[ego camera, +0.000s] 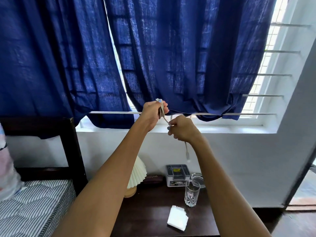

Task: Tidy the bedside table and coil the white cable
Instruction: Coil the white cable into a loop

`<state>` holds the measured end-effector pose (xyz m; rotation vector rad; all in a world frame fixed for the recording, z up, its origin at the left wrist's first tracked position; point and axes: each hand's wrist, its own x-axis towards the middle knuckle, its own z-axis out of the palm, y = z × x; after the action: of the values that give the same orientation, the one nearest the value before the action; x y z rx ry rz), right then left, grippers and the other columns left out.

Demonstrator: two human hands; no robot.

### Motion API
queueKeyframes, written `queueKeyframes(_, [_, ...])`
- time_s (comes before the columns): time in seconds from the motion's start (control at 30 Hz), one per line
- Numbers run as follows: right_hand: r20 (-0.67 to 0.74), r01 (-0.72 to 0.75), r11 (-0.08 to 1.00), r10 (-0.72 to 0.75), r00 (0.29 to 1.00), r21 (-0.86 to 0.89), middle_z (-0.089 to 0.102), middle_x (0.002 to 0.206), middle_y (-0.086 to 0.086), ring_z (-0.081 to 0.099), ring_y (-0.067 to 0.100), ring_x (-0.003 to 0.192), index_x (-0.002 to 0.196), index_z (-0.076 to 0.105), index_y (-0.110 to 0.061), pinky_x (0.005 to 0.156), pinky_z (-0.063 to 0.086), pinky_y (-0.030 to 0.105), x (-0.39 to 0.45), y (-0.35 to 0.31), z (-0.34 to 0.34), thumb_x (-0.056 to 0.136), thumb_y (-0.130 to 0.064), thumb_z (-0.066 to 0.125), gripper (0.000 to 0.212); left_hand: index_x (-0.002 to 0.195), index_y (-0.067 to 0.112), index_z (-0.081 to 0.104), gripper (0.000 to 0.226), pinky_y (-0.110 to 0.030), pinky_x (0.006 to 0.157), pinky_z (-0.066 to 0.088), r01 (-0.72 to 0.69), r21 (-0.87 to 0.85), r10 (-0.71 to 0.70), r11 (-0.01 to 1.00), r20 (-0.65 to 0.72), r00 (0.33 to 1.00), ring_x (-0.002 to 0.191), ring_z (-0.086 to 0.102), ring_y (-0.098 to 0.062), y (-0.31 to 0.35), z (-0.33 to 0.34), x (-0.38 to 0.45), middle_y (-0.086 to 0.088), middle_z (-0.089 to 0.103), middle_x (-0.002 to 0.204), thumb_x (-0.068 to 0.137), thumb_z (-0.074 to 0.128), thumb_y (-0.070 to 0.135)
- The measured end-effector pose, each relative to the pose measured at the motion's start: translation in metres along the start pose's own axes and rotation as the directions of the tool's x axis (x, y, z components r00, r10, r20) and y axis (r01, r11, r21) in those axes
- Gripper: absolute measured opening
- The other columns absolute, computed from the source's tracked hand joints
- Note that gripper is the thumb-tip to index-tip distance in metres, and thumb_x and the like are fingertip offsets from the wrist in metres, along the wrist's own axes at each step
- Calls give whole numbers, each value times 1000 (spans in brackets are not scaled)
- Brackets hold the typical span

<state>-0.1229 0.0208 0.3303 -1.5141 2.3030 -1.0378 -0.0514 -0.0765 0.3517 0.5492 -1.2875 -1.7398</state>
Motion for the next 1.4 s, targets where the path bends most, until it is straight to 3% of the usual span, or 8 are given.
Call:
queueKeyframes(0.1, [7,53,974,-53,999,-220,64,91,17,57,30,63,97,64,1,61,55,40,-7,-14,-2,83,-8,58,17,73,8,59,28,-32,88,52,-19,78,28,997,-127,992,66,57,-13,-7,-5,8,-5,60,74,97,46,12])
queueKeyframes(0.23, [-107,73,954,-108,988,-290,65,94,19,64,37,81,96,68,-6,72,58,45,-18,-34,-24,78,-15,72,21,79,8,59,25,-28,82,50,-52,263,62,963,-29,998,69,56,-13,-7,-12,0,-4,60,75,98,45,15])
queueKeyframes(0.4, [-94,161,973,-178,980,-164,64,61,7,60,22,55,74,74,-7,30,35,11,-34,-51,-60,79,-10,71,6,89,0,62,27,-12,56,46,-80,393,38,916,113,993,66,53,-9,-4,-15,-16,-4,58,75,98,40,12])
queueKeyframes(0.53, [94,100,984,-87,992,-144,72,68,12,66,18,58,79,75,-3,32,36,12,-39,-52,-68,74,-3,74,4,84,0,58,28,-22,72,50,-6,84,-1,996,80,997,71,57,-14,0,-4,-18,-8,58,78,99,35,8])
queueKeyframes(0.7, [187,-67,986,96,978,-155,71,70,14,70,20,60,86,73,3,37,43,15,-32,-31,-44,76,3,72,10,79,-3,55,32,-30,75,52,51,-278,-33,959,70,997,71,57,-19,15,3,-20,-13,56,76,99,31,5])
queueKeyframes(0.9, [257,-147,985,165,952,-88,67,59,5,65,11,47,104,58,-5,49,53,20,-26,-11,-21,77,2,72,31,95,-6,57,20,-28,69,53,56,-201,-47,978,53,998,59,53,-11,21,5,-25,-8,53,70,95,39,3])
queueKeyframes(1.07, [18,68,997,-69,997,42,68,77,15,68,18,52,136,18,-39,59,60,34,-25,-8,-13,80,1,68,85,85,-3,57,20,-26,67,53,59,-145,-61,988,-6,998,57,52,-10,19,4,-25,-8,54,69,94,41,3])
queueKeyframes(1.4, [108,101,954,-137,985,283,72,89,24,69,24,64,133,44,-19,61,60,29,-26,-14,-6,80,-2,69,61,73,0,55,25,-29,77,56,50,-294,-45,954,21,999,61,62,-13,13,4,-26,-10,58,73,96,47,5])
